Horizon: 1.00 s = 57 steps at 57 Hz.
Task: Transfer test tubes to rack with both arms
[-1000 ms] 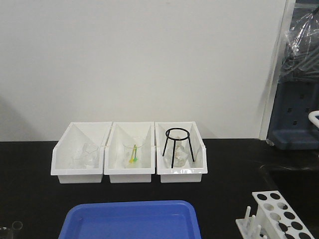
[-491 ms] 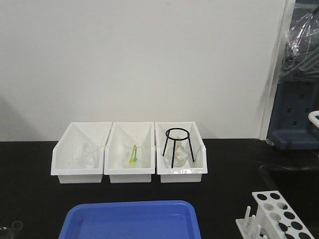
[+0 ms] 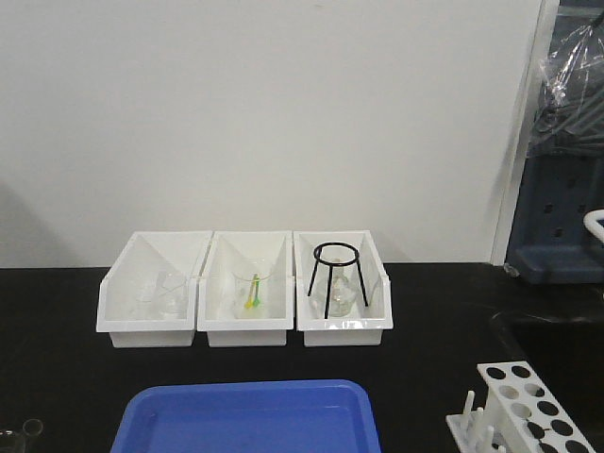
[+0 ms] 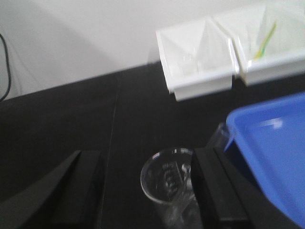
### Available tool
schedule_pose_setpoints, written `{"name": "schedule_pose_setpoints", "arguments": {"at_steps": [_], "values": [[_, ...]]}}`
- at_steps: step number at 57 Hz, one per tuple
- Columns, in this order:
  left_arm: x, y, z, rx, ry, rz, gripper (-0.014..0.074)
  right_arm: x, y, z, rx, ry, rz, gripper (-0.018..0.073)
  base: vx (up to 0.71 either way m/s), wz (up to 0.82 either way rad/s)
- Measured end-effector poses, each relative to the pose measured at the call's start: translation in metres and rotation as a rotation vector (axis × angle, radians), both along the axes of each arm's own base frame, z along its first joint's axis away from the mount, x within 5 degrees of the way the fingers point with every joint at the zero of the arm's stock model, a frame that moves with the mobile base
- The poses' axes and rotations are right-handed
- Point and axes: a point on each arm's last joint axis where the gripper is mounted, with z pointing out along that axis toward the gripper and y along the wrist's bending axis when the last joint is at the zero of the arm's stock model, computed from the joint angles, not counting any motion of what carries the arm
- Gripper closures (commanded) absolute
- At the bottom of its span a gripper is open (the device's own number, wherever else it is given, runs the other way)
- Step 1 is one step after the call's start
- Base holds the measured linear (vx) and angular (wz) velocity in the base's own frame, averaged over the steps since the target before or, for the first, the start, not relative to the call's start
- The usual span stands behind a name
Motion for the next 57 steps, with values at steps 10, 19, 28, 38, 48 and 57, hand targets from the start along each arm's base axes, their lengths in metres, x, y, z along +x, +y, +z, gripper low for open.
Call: {"name": "schedule_pose_setpoints", "arguments": {"at_steps": [10, 19, 28, 38, 48, 57], "values": [[0.021, -0.012, -0.016, 0.036, 0.096, -0.095, 0.0070, 0.003, 0.000, -0.002, -0.001, 0.023, 0.000, 0.0088, 0.00, 0.00], [0.038, -0.024, -0.031, 0.045, 0.151, -0.175, 0.0070, 0.004, 0.000, -0.002, -0.001, 0.024, 0.000, 0.0088, 0.00, 0.00], [0.054, -0.029, -0.043, 0.084, 0.152, -0.230, 0.0070, 0.004, 0.000, -0.002, -0.001, 0.024, 0.000, 0.0088, 0.00, 0.00], [0.067, -0.035, -0.049, 0.084, 0.108, -0.270, 0.0070, 0.004, 0.000, -0.002, -0.004, 0.024, 0.000, 0.0088, 0.00, 0.00], [0.076, -0.035, -0.058, 0.084, 0.114, -0.263, 0.0070, 0.004, 0.000, -0.002, -0.008, 0.024, 0.000, 0.0088, 0.00, 0.00], [0.082, -0.033, -0.059, 0.051, 0.071, -0.211, 0.0070, 0.004, 0.000, -0.002, -0.011, 0.024, 0.000, 0.0088, 0.00, 0.00]]}}
